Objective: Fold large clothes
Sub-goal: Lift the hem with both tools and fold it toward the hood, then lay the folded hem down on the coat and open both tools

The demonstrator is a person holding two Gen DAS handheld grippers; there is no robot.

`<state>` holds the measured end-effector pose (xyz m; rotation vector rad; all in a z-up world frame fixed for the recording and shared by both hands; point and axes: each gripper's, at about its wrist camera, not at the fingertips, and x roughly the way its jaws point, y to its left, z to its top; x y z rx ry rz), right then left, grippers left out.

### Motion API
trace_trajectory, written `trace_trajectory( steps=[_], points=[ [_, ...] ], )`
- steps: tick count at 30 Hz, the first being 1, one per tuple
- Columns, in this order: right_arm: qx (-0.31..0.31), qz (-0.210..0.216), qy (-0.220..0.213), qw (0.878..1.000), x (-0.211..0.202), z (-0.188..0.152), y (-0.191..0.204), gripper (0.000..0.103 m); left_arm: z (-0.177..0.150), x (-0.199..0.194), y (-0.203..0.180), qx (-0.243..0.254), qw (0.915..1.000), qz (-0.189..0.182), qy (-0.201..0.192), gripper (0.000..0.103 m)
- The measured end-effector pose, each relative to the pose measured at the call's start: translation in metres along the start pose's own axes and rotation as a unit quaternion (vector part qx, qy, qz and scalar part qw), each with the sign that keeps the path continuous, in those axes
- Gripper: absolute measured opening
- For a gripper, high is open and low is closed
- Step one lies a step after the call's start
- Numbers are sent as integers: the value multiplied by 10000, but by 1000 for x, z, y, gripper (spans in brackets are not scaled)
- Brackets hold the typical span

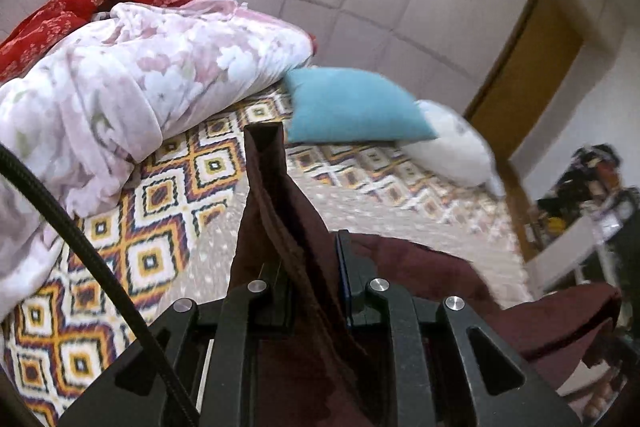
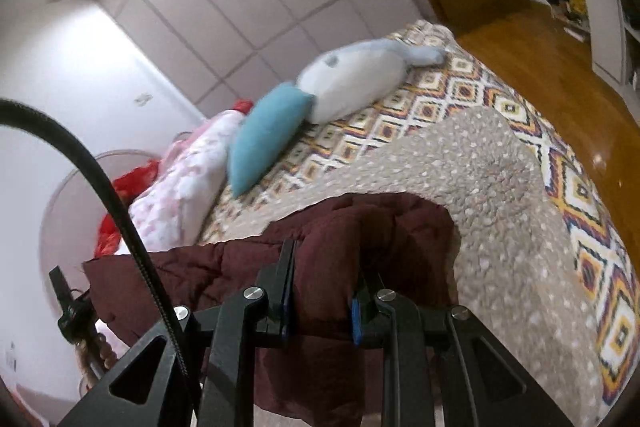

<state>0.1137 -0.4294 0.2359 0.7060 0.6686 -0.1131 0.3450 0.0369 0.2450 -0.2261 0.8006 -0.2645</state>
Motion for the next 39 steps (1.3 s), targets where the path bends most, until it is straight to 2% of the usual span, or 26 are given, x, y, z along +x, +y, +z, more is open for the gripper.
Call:
trace_trajectory(
  steps=[4, 9, 11, 13, 15, 18, 21, 24, 25, 29, 35, 36, 39],
  points=[
    [238, -269, 230, 9991, 70, 18, -34, 23, 2, 81, -8, 203, 9989, 355, 229, 17],
    [372, -565, 488, 9965, 141, 23, -69, 25, -1, 146, -10, 250, 9974, 569, 365, 22],
    [468, -590, 548, 9957, 160, 24, -81, 26, -3, 164, -9, 264, 9969, 636, 388, 27],
    [602, -573, 602, 9947, 176, 24, -91, 30, -4, 176, -5, 274, 9972, 601, 352, 48],
    [734, -538, 618, 9939, 189, 23, -100, 34, -3, 177, -1, 158, 9984, 444, 306, 63],
    [1001, -338, 487, 9932, 197, 25, -109, 49, 2, 176, 8, -113, 9995, 142, 269, 74],
    [1150, -269, 298, 9926, 196, 30, -111, 62, 7, 172, 13, -248, 9994, 60, 229, 76],
    [1066, -547, -12, 9928, 184, 38, -103, 75, 15, 164, 15, -282, 9994, -8, 190, 76],
    [1000, -648, -144, 9928, 177, 41, -100, 75, 18, 159, 16, -320, 9994, -36, 154, 76],
    [676, -752, -356, 9942, 151, 49, -80, 75, 26, 136, 17, -361, 9993, 48, 16, 77],
    [-31, -727, -133, 9973, 140, 26, -22, 75, 13, 106, 1, 77, 9988, 480, 47, 77],
    [-217, -676, 3, 9975, 143, 19, -8, 72, 8, 103, -1, 165, 9986, 492, 73, 77],
    [-929, -427, 517, 9934, 163, -8, 39, 46, -22, 95, -13, 602, 9960, 626, 231, 77]
  ],
)
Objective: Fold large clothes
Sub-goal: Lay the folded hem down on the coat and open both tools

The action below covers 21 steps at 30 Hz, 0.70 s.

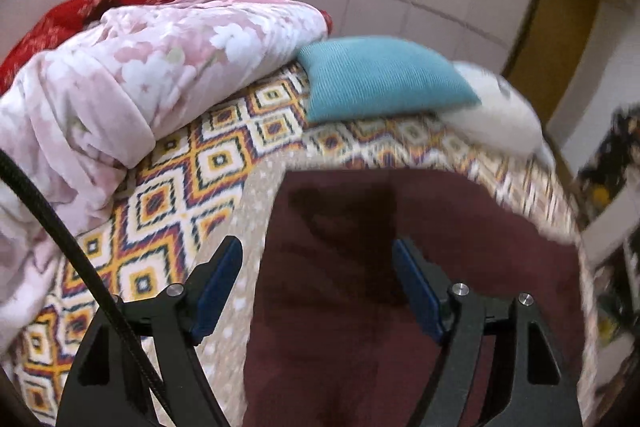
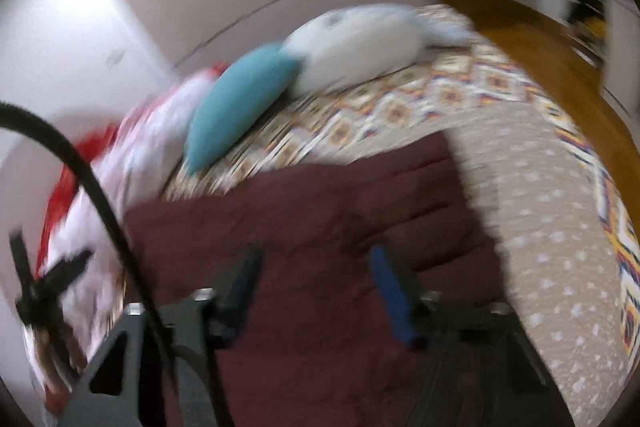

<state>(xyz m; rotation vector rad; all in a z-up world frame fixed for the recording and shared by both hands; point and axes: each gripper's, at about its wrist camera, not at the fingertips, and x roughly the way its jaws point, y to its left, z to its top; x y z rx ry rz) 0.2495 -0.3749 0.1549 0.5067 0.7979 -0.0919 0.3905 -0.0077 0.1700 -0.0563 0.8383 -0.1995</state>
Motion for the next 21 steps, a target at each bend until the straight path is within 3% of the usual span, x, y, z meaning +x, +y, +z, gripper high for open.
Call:
trace_trajectory(
  steps=[1, 2, 8, 13, 17, 19, 21],
  points=[
    [-189, 67, 107, 9997, 6, -5, 14, 34, -15, -2, -4, 170, 9998, -16, 66, 77],
    [-406, 112, 204, 9989, 15, -12, 31, 31, -24, -2, -6, 251, 9996, -16, 114, 77],
    [-674, 180, 690, 9952, 98, -25, 86, 31, -93, -2, -4, 485, 9974, -134, 507, 77],
    [-760, -715, 948, 9900, 166, -26, 91, 30, -125, -13, 6, 580, 9972, -3, 479, 77],
    [-881, -1122, 1045, 9842, 173, -19, 97, 30, -144, -31, 18, 555, 9978, 101, 338, 77],
    [-1025, -1298, 788, 9831, 158, -13, 110, 33, -151, -39, 24, 515, 9982, 111, 283, 77],
    [-1129, -1098, 428, 9866, 135, -13, 128, 37, -158, -46, 27, 543, 9981, 156, 228, 77]
  ],
)
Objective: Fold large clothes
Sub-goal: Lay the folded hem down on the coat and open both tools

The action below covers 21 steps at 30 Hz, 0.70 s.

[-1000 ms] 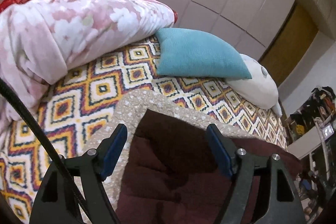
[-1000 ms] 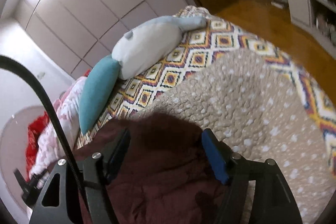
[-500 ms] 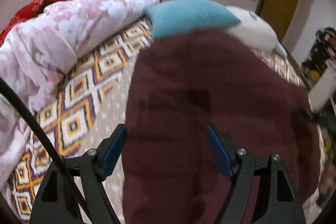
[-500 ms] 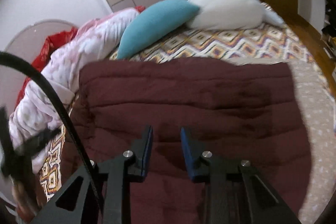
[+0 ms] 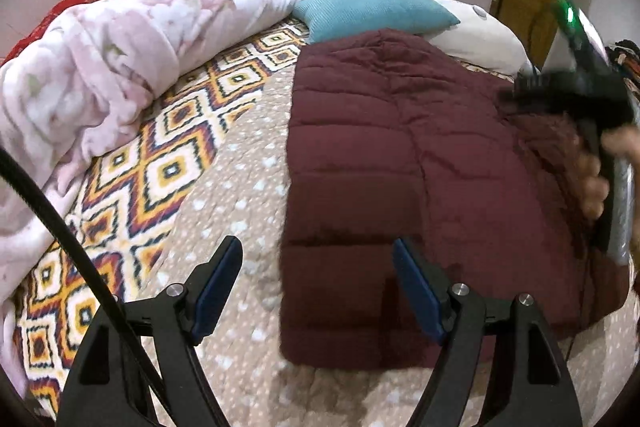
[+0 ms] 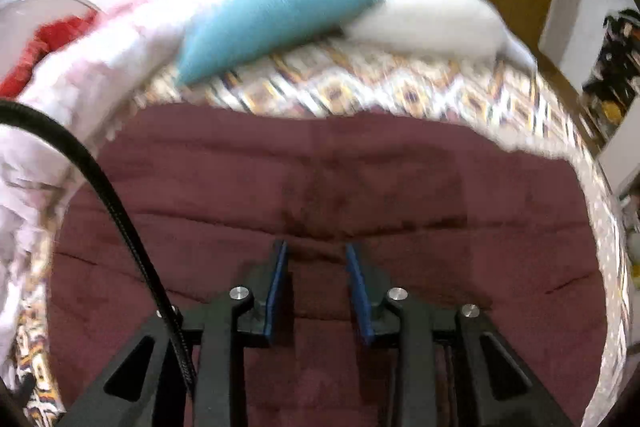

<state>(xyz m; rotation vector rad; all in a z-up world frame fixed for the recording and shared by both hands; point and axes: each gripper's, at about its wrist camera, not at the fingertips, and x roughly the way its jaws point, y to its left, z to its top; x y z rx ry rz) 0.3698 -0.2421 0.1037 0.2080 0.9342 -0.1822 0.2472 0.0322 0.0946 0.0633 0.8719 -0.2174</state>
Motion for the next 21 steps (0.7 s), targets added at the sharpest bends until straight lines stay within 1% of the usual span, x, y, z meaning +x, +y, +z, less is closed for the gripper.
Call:
trace_trajectory(
  steps=[2, 4, 5, 6, 7, 9, 10, 12, 14, 17, 19, 21],
  points=[
    [-78, 327, -141, 9993, -15, 4, 18, 44, -9, -6, 2, 59, 9999, 106, -65, 77],
    [-198, 405, -144, 9989, -12, 6, 39, 52, -17, -11, 3, 131, 9998, 103, -71, 77],
    [-255, 419, -93, 9988, -5, 8, 48, 53, -20, -13, 3, 174, 9998, 111, -65, 77],
    [-284, 394, -4, 9988, 6, 8, 55, 55, -23, -15, 3, 211, 9997, 137, -75, 77],
    [-297, 307, 181, 9989, 23, 7, 62, 61, -26, -17, 3, 247, 9995, 174, -91, 77],
    [-411, 44, 588, 9974, 56, 1, 70, 68, -30, -19, 3, 306, 9992, 240, -102, 77],
    [-495, -78, 655, 9966, 62, -3, 74, 68, -32, -22, 3, 321, 9991, 253, -117, 77],
    [-540, -116, 509, 9972, 54, -4, 73, 68, -35, -26, 4, 340, 9990, 202, -189, 77],
    [-453, 93, 384, 9982, 35, -3, 66, 68, -37, -30, 3, 343, 9990, 171, -250, 77],
    [-184, 311, 141, 9992, 0, -5, 40, 68, -41, -40, -3, 333, 9988, 76, -338, 77],
    [66, 574, 36, 9983, -23, -12, 12, 69, -44, -50, -10, 370, 9983, 20, -445, 77],
    [302, 708, 101, 9970, -34, -23, -17, 70, -47, -58, -17, 443, 9974, 48, -562, 77]
  ],
)
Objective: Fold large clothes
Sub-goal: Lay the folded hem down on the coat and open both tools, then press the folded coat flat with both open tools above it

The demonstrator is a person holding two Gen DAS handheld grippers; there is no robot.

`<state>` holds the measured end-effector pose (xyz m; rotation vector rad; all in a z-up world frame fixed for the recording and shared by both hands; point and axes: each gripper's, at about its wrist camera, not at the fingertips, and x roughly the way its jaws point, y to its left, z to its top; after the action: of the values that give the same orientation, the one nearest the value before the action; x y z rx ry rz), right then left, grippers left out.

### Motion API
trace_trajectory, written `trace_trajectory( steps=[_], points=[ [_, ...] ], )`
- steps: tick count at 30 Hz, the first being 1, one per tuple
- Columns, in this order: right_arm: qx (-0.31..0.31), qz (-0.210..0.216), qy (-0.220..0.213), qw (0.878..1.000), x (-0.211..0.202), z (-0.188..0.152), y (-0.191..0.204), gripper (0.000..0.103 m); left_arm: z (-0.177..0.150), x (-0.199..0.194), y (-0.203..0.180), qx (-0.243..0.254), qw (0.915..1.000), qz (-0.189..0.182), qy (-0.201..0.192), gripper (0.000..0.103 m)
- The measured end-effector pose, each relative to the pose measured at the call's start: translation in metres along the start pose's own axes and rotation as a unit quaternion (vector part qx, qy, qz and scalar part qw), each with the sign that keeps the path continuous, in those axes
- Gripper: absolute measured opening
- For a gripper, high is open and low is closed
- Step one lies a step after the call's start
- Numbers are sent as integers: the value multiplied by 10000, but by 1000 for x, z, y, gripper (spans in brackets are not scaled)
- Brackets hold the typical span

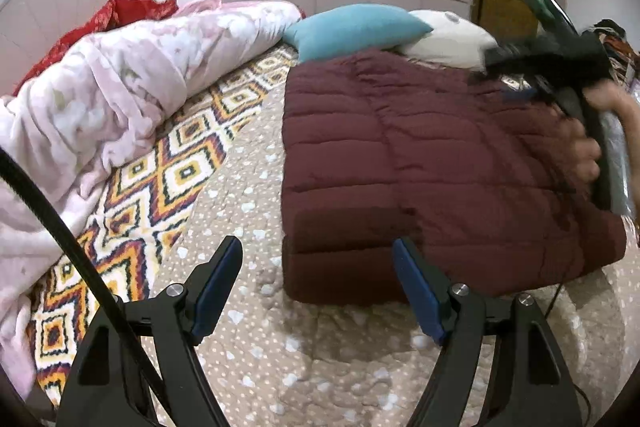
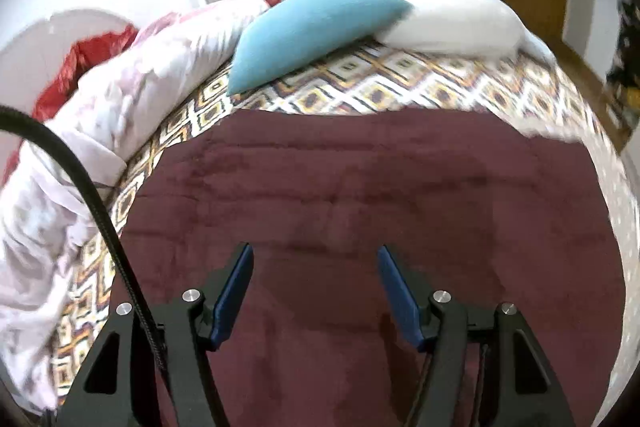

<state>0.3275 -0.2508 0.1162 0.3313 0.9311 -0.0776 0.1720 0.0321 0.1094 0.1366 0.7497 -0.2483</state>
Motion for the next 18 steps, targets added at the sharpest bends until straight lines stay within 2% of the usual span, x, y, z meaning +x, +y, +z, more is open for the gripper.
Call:
trace_trajectory(
  steps=[3, 7, 8, 9, 10, 11, 13, 14, 18],
  points=[
    [290, -185, 166, 9993, -12, -22, -43, 70, -1, -12, -11, 117, 9998, 27, -132, 77],
    [1085, -489, 220, 9926, -29, -53, -134, 68, -2, -24, -24, 258, 9993, 28, -263, 77],
    [1286, -494, 212, 9902, -35, -60, -156, 66, -1, -26, -26, 292, 9992, 30, -274, 77],
    [1512, -320, 175, 9878, -42, -68, -178, 51, -1, -26, -28, 329, 9991, 25, -271, 77],
    [1689, -104, 179, 9854, -47, -73, -194, 46, -1, -27, -31, 359, 9990, 20, -261, 77],
    [1845, -67, 183, 9826, -53, -78, -206, 46, -2, -27, -33, 374, 9990, 19, -255, 77],
    [1990, -458, 33, 9789, -71, -85, -221, 51, -1, -28, -40, 415, 9989, 9, -228, 77],
    [1957, -525, -64, 9792, -81, -87, -222, 51, -2, -28, -41, 429, 9988, 1, -221, 77],
    [1684, -145, -336, 9850, -110, -99, -205, 60, -3, -31, -54, 557, 9982, 27, -208, 77]
  ],
)
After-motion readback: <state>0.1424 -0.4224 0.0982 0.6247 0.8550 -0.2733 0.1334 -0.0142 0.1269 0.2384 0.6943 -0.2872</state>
